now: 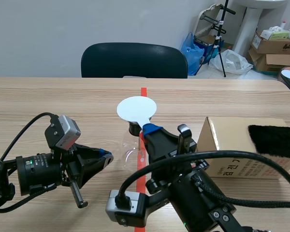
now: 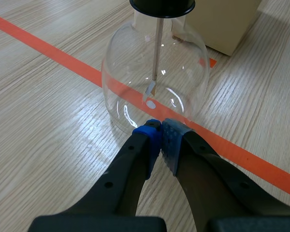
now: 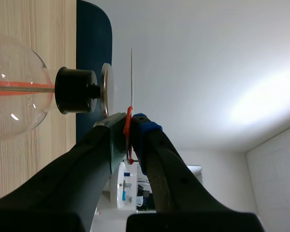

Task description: Do the electroscope experiment

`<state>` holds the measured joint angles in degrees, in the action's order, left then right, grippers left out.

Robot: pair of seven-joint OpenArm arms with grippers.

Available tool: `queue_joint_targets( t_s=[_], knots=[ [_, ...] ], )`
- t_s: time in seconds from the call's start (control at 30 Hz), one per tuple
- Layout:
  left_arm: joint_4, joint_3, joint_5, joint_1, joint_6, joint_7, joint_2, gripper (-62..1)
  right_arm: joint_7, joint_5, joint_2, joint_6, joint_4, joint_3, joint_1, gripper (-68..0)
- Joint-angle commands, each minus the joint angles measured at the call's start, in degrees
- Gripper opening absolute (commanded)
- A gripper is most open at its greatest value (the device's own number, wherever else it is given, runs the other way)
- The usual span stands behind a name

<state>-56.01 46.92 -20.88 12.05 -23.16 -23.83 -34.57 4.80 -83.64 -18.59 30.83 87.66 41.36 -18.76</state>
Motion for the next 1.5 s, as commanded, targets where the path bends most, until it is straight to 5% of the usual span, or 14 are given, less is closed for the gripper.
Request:
queue_joint_targets(
  t_s=[0.0,0.77,1.47],
  knots=[
    [-1.0,-0.3,-0.5,0.2,-0.1,-0.8,0.4,-57.7,1.5,-0.1,-0.3,0.7,0.8,-0.2,0.7,-66.5],
    [-1.0,-0.3,-0.5,0.2,-0.1,-0.8,0.4,-57.7,28.8,-0.1,-0.3,0.7,0.8,-0.2,0.7,-66.5],
    [-1.0,-0.3,-0.5,0.2,-0.1,-0.8,0.4,-57.7,31.1,-0.1,-0.3,0.7,0.8,-0.2,0.7,-66.5]
  ],
)
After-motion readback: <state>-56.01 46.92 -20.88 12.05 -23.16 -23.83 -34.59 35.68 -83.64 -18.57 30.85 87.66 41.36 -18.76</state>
